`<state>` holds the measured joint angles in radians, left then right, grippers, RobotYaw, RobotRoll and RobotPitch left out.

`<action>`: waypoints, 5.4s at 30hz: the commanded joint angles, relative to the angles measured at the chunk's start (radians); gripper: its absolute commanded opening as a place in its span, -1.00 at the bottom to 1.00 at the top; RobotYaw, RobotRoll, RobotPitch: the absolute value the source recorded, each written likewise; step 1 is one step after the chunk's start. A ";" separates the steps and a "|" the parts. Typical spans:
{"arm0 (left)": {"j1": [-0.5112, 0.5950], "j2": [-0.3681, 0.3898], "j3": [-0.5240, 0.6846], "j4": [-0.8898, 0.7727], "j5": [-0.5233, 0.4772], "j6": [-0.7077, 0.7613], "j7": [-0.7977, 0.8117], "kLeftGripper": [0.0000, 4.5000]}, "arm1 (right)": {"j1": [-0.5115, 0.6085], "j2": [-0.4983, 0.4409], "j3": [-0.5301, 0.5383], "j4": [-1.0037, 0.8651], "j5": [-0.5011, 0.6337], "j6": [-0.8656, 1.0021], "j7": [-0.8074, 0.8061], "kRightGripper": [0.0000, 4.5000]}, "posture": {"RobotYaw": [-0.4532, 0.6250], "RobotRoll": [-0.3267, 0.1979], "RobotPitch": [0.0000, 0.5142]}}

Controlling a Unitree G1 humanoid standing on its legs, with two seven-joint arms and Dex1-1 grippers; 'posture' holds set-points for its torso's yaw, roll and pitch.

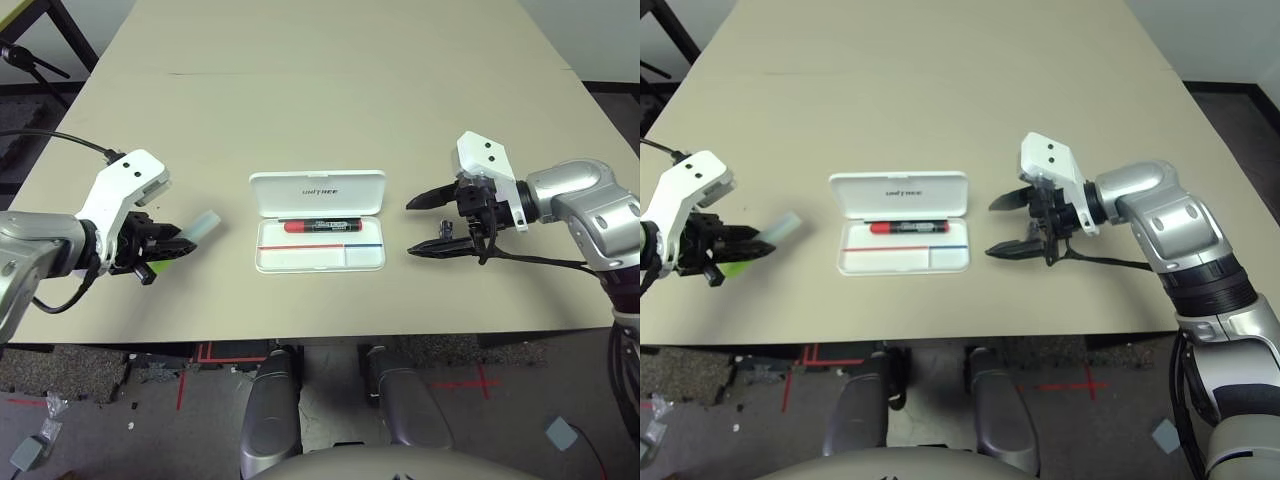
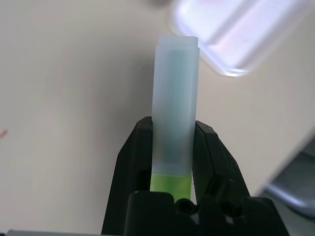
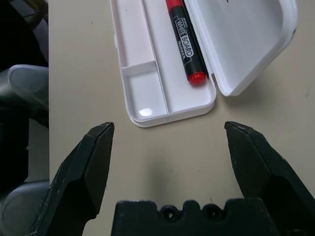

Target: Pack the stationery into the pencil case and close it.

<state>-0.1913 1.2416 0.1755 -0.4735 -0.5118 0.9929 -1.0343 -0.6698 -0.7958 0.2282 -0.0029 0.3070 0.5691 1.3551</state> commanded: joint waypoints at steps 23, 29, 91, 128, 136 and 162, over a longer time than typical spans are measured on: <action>-0.433 -0.167 -0.571 -0.004 0.281 -0.215 -0.100 -0.52 | 0.024 -0.010 -0.004 -0.038 -0.003 0.013 -0.017 1.00 | -0.23 0.25 -0.12; -0.477 -0.249 -0.640 0.021 0.343 -0.222 -0.107 -0.52 | 0.023 -0.011 -0.002 -0.034 -0.007 0.007 -0.022 1.00 | -0.24 0.25 -0.16; -0.308 -0.179 -0.289 0.119 0.186 -0.328 -0.214 0.99 | -0.006 0.252 -0.271 -0.241 -0.057 0.714 -0.700 1.00 | -0.31 0.25 -0.20; -0.409 -0.247 -0.409 0.234 0.256 -0.429 -0.296 0.99 | 0.294 0.731 -0.414 -0.666 -0.187 1.045 -1.300 1.00 | -0.55 0.25 -0.08; -0.385 -0.234 -0.398 0.204 0.251 -0.407 -0.290 1.00 | 0.280 0.718 -0.408 -0.626 -0.164 1.045 -1.288 0.99 | -0.51 0.25 -0.05; -0.352 -0.198 -0.377 0.180 0.253 -0.389 -0.272 1.00 | 0.247 0.089 -0.098 -0.587 0.076 0.674 -0.758 -0.87 | -0.43 0.25 -0.08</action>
<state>-0.5592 1.0333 -0.2061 -0.2811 -0.2606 0.6016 -1.3047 -0.4369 -0.6945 0.1050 -0.5847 0.3631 1.2950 0.5503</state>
